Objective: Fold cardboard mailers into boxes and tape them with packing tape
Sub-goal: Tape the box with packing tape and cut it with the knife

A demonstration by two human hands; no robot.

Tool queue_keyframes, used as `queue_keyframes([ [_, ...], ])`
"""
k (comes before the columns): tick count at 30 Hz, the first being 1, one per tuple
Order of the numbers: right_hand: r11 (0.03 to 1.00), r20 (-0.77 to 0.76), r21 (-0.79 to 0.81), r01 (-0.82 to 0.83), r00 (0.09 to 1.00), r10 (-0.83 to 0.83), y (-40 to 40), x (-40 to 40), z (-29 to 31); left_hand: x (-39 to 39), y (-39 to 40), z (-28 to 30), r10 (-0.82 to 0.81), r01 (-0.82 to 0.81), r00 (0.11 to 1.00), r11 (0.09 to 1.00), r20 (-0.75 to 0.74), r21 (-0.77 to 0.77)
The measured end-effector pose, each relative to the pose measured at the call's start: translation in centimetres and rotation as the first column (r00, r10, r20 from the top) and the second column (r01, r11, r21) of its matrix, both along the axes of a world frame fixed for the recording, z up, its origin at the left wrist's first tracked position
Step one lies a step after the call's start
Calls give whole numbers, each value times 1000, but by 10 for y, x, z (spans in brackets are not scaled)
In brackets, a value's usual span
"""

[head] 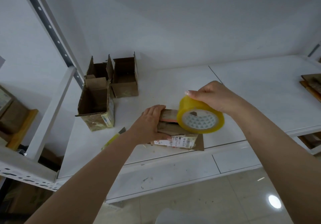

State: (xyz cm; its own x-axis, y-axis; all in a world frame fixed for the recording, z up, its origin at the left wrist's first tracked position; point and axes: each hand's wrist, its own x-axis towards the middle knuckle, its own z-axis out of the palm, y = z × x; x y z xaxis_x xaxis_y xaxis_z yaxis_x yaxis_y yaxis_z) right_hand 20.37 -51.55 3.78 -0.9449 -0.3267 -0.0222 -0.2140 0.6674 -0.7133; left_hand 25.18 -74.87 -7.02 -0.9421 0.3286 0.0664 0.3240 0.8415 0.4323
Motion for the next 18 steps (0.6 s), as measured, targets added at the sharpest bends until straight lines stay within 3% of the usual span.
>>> queue_keyframes([
  [3,913,-13,408,23,1000,-19,21,-4,5,-1,0,0,1,-1,1000,1000,13,-9],
  [5,853,34,521,34,998,-61,31,-2,-7,-1,0,-1,-10,10,1000,1000,8,-9],
  [9,817,58,575,51,993,-102,36,4,-40,-1,0,-2,-7,7,1000,1000,15,6],
  [14,857,120,513,44,985,-123,35,1,-62,1,2,4,-12,13,999,999,36,-41],
  [16,890,168,454,32,978,-121,35,0,-68,1,3,10,-7,16,999,974,43,-225],
  [18,915,191,403,32,974,-118,37,-2,-71,4,9,16,-11,11,1000,887,3,-462],
])
